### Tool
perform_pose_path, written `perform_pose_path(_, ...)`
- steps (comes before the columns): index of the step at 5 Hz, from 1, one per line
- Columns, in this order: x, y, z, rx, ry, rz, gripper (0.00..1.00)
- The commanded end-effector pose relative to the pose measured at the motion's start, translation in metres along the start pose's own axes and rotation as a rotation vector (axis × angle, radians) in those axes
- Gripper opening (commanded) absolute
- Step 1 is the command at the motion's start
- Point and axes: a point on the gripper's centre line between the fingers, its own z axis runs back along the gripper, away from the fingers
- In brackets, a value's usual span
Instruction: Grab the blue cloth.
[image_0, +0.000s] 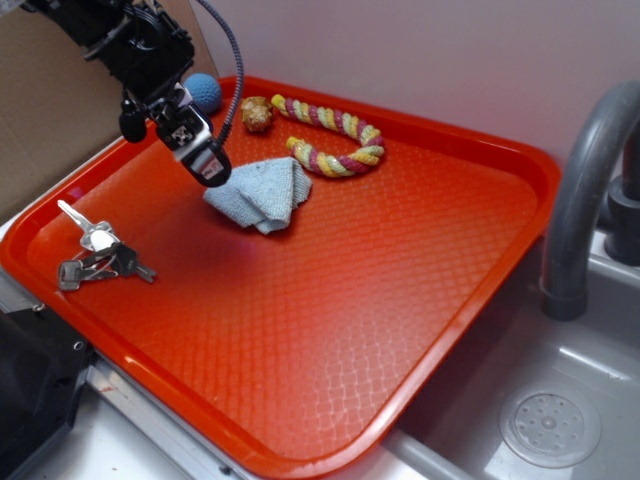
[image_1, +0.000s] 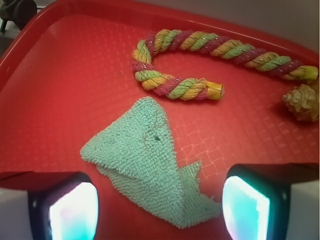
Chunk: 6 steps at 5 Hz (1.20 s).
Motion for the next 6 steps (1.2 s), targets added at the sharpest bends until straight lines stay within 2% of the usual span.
perform_pose_path(1,0.019,-0.021,-0.044,0.022,0.111,-0.085,1.0)
perform_pose_path(2,0.021,-0.024,-0.055,0.016,0.119,-0.071,1.0)
perform_pose_path(3,0.021,-0.036,-0.056,-0.019,0.099,-0.1,1.0)
perform_pose_path(4,0.021,-0.06,-0.056,-0.101,0.076,-0.163,0.0)
perform_pose_path(5,0.018,-0.089,-0.055,-0.099,0.081,-0.235,0.0)
perform_pose_path(6,0.019,-0.091,-0.058,-0.082,0.11,-0.227,0.0)
